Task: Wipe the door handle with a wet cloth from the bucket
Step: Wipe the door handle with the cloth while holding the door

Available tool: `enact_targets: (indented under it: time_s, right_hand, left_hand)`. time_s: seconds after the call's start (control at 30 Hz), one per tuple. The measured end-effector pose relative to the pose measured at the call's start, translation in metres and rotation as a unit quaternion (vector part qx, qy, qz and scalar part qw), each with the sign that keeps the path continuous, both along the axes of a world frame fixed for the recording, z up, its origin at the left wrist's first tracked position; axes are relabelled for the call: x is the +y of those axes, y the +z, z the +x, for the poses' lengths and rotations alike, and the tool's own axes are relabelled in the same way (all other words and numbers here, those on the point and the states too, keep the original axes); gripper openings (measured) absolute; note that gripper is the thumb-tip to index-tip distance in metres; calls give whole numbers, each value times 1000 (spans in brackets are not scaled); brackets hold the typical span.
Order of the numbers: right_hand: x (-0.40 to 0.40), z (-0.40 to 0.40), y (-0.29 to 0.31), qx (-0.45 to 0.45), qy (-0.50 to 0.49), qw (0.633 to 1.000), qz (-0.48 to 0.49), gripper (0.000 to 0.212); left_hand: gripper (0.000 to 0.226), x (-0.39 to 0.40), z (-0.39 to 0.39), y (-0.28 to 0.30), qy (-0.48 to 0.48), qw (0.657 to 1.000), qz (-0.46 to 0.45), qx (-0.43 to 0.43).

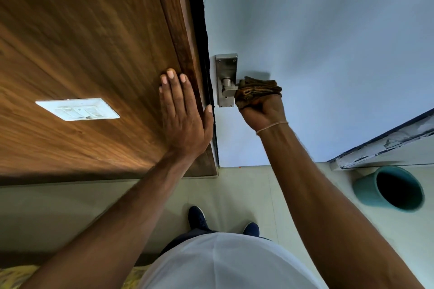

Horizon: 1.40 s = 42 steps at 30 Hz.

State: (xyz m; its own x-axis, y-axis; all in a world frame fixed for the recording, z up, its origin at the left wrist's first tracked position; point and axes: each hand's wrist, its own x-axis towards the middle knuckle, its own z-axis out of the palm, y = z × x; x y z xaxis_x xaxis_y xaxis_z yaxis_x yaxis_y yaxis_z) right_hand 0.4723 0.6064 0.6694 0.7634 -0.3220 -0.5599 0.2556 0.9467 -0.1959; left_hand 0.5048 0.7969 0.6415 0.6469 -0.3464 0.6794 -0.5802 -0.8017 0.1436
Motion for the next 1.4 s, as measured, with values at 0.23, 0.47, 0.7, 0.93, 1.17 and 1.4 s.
enact_targets:
  time_s: [0.23,0.47,0.7,0.93,1.17,1.4]
  right_hand:
    - [32,21,-2,55,3,998,-28,53]
    - [-11,2,-6,92,-22,993,-76,54]
    - [-8,-11,9,203,13,929,-309,38]
    - [-27,-27,5,329,126,547,-760,29]
    - [-16,-22,7,320,87,156,-931,25]
    - [-14,-19,24,224,158,125,-954,41]
  left_hand:
    - [89,0,1,-2,-2,1000,-9,3]
    - [88,-2,1,-1,4,1000,-7,7]
    - [88,3,0,1,-14,1000,-7,3]
    - [89,0,-2,2,-8,1000,-5,9]
    - [88,-1,-1,0,0,1000,-4,3]
    - [90,-4,0,-3,0,1000,-17,4]
